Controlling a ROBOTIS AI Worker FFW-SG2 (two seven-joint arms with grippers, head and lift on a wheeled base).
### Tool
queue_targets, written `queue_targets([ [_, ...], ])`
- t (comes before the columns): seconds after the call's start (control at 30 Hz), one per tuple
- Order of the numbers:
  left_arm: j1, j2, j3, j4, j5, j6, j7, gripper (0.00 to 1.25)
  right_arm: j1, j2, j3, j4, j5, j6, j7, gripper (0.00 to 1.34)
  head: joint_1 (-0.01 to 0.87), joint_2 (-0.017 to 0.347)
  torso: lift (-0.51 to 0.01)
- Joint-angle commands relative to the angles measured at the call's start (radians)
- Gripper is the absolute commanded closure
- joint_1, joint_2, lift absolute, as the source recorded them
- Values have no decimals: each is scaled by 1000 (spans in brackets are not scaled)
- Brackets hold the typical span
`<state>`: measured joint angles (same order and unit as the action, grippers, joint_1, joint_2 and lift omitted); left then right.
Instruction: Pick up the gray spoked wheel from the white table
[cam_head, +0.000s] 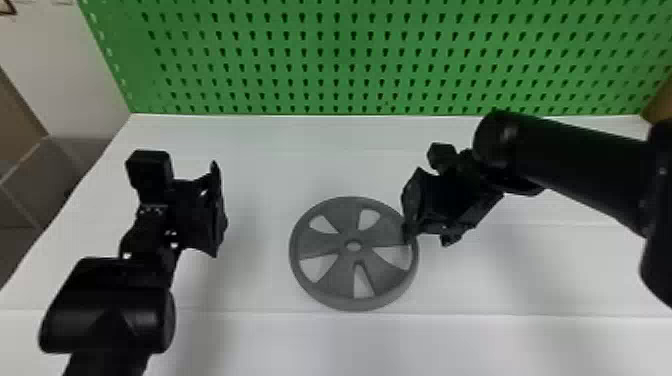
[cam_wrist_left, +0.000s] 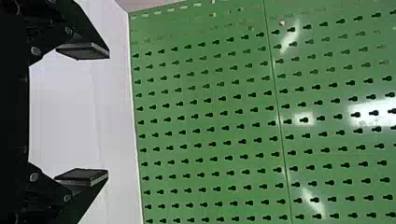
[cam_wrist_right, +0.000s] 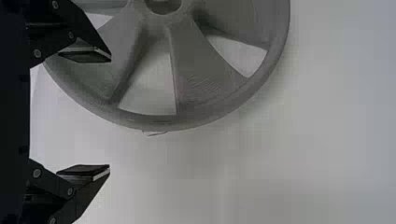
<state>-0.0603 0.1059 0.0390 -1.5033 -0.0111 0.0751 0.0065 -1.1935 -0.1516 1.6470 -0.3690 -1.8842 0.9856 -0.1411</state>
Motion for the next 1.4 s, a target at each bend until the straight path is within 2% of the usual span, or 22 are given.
queue_targets([
  [0.0,-1,0,-4,0,-1,0,3,355,12,6,-1,15,-12,-7,-5,421,784,57,0],
  [0.2,0,0,-1,0,2,0,3,355,35,23,-55,35,-12,-8,-6,423,784,57,0],
  [0.37,0,1,1,0,8,-1,3,355,54,33,-121,39,43,-8,-11,424,784,57,0],
  [0.5,0,1,1,-2,10,-1,3,355,69,43,-196,39,105,-8,-14,424,784,57,0],
  [0.6,0,3,1,-2,13,-3,3,355,80,52,-269,39,185,-7,-14,426,784,57,0],
  [0.77,2,5,1,-6,14,-3,3,355,92,63,-346,39,281,-7,-14,426,784,57,0],
  [0.97,3,5,2,-14,17,-3,4,355,118,72,-504,38,445,1,-14,426,784,57,0],
  [1.1,3,5,2,-18,17,-3,4,355,132,76,-530,38,479,1,-14,426,784,57,0],
  [1.2,7,5,4,-18,19,-3,4,355,146,78,-572,33,545,-2,-14,426,784,57,0],
  [1.37,11,5,10,-25,23,-3,4,355,147,76,-576,28,567,-5,-14,426,784,57,0],
])
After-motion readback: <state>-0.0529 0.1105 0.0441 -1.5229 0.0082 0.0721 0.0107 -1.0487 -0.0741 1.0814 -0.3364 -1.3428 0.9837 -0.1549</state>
